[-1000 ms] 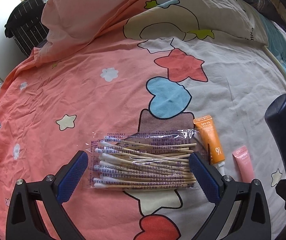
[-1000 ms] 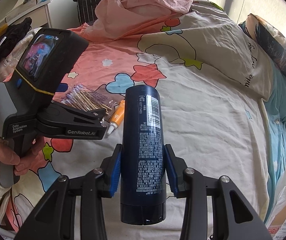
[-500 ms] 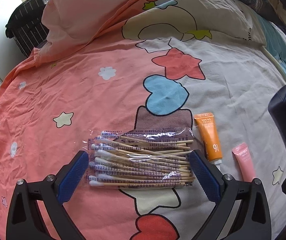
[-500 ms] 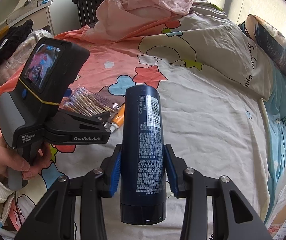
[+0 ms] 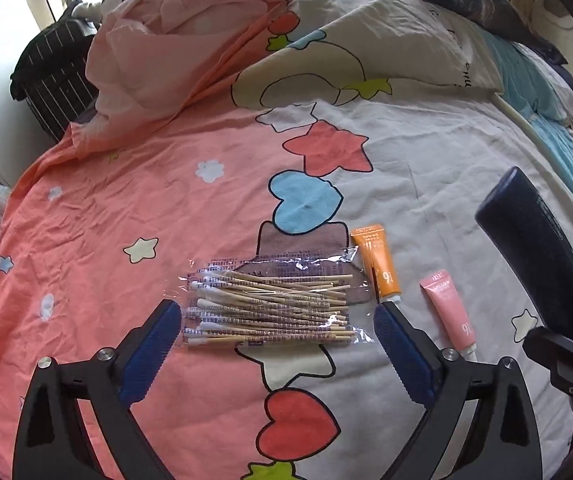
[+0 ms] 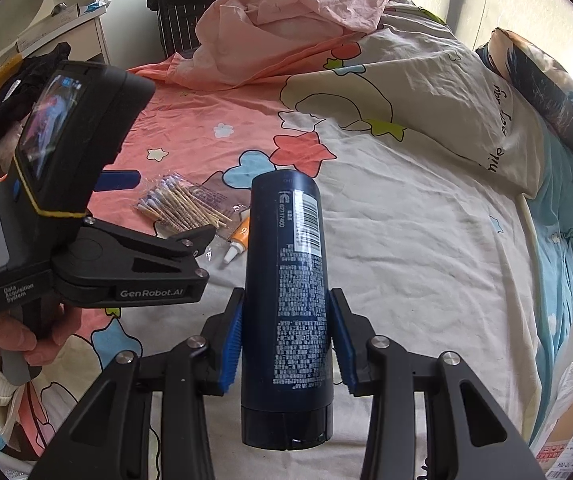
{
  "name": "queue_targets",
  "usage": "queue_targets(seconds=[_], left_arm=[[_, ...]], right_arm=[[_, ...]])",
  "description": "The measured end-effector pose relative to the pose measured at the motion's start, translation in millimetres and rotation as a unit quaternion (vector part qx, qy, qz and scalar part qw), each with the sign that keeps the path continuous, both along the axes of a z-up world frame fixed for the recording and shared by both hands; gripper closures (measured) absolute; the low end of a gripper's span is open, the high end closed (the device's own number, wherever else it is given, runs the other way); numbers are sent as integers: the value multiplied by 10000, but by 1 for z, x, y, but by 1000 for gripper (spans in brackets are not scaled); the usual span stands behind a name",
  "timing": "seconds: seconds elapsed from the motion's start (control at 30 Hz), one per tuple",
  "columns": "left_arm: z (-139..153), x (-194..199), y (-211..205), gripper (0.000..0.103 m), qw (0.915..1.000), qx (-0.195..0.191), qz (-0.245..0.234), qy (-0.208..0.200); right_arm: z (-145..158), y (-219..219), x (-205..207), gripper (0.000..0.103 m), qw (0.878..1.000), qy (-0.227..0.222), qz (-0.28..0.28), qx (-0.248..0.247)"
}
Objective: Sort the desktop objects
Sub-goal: 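Lift the navy bottle with the right tool while the left tool moves toward the pink tube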
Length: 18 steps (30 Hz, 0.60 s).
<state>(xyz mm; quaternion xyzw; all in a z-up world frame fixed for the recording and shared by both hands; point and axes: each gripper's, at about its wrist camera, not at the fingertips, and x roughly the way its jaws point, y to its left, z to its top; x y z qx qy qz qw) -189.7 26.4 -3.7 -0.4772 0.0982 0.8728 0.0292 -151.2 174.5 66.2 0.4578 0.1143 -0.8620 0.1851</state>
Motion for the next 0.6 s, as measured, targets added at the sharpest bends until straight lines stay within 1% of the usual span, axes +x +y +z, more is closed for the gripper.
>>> queue_targets(seconds=[0.1,0.17,0.23,0.33,0.37,0.43,0.5,0.6], left_arm=[[5,9,16,3,9997,-54,-229,0],[6,12,27,3,9993,17,-372,-61],[5,13,35,3,9988,144,-448,-157],[-3,13,45,3,9961,485,-571,-466],[-7,13,49,3,9952,559,-586,-545],[-12,14,57,3,9945,569,-617,-623],[-13,14,65,3,9944,562,-640,-621],[-14,10,69,3,9946,631,-550,-610]], right_arm=[[4,4,1,65,10000,24,-44,-20],[6,7,2,65,10000,41,-87,4],[7,12,5,65,9999,52,-134,27],[10,25,11,65,9997,70,-235,46],[11,29,12,65,9996,78,-281,63],[10,39,16,65,9992,85,-361,123],[9,47,18,65,9990,71,-427,148],[8,59,22,65,9986,43,-508,150]])
